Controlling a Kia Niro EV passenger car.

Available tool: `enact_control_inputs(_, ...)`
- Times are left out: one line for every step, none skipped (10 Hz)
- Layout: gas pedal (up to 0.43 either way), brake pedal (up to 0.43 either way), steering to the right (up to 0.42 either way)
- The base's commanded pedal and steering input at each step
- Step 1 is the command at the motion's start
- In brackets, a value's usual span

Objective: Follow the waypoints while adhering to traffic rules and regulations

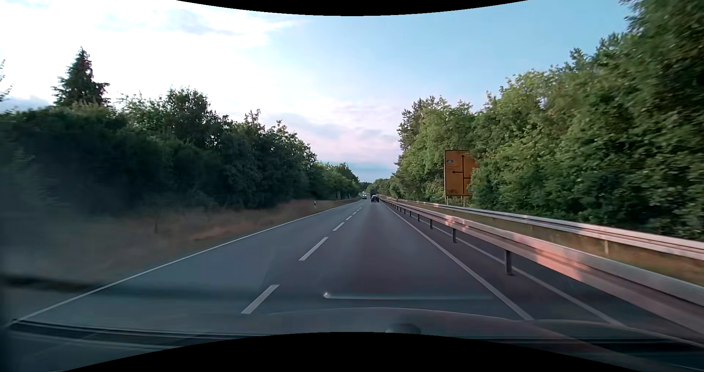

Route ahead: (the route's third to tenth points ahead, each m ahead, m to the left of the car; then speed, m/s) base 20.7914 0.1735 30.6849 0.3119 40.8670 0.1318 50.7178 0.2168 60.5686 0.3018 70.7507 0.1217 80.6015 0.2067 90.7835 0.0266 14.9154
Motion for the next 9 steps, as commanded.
enact_control_inputs(0.098,0.000,-0.004)
enact_control_inputs(0.098,0.000,-0.004)
enact_control_inputs(0.098,0.000,-0.004)
enact_control_inputs(0.098,0.000,-0.004)
enact_control_inputs(0.098,0.000,-0.004)
enact_control_inputs(0.098,0.000,-0.003)
enact_control_inputs(0.098,0.000,-0.004)
enact_control_inputs(0.098,0.000,-0.004)
enact_control_inputs(0.098,0.000,-0.003)
